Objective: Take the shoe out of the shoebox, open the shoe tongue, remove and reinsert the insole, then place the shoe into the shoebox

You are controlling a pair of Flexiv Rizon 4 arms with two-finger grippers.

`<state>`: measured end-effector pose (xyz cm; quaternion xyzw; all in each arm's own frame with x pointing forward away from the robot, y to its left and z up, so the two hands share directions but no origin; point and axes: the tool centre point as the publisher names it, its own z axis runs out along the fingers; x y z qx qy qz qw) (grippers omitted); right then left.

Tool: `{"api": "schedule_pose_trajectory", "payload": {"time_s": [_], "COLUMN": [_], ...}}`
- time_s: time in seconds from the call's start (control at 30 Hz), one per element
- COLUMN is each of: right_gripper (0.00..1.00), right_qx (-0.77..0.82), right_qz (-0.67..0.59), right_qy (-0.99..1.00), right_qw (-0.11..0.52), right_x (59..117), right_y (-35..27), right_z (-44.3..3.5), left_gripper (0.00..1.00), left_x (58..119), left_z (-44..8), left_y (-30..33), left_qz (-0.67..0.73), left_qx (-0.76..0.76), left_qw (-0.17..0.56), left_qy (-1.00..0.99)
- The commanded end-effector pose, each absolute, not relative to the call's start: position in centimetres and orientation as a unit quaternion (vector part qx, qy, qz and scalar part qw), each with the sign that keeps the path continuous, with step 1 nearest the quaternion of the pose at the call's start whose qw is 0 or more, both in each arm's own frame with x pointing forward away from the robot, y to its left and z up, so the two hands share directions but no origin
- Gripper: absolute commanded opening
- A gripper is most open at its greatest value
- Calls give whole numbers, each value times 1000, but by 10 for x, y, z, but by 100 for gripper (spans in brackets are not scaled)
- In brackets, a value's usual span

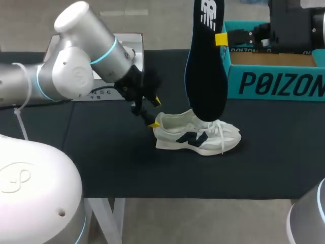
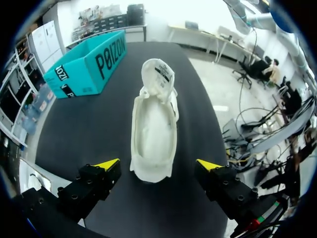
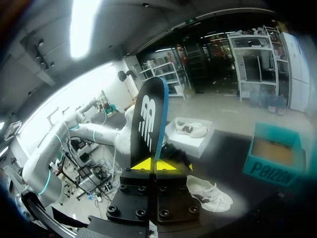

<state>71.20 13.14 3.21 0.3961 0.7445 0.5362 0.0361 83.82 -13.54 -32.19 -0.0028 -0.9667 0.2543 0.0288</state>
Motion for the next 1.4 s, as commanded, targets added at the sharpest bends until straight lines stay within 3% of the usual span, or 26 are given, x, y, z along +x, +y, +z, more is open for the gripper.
{"api": "schedule_pose_trajectory", "payload": {"time_s": [0.03, 0.23, 0.47, 0.73, 1.0, 1.4], "right_gripper": [0, 0, 0, 0, 0, 0], "right_qx": [394, 383, 374, 374, 380, 381], "right_qz": [543, 527, 545, 559, 567, 572], "right_qy": [740, 757, 748, 737, 728, 722], "right_qw": [40, 44, 65, 67, 71, 77], "right_x": [711, 717, 716, 713, 712, 712], "right_y": [135, 141, 140, 140, 132, 125], "right_z": [24, 25, 29, 23, 20, 24], "left_gripper": [100, 100, 100, 100, 100, 100], "left_x": [838, 838, 853, 858, 856, 861], "left_z": [-319, -319, -284, -272, -274, -288], "left_y": [-137, -137, -144, -145, -159, -167], "left_qz": [180, 180, -6, -64, -48, 23], "left_qx": [-4, -4, 48, 117, 58, -12], "left_qw": [28, 28, 11, 15, -8, 51], "left_qy": [-983, -983, -999, -991, -997, -998]}}
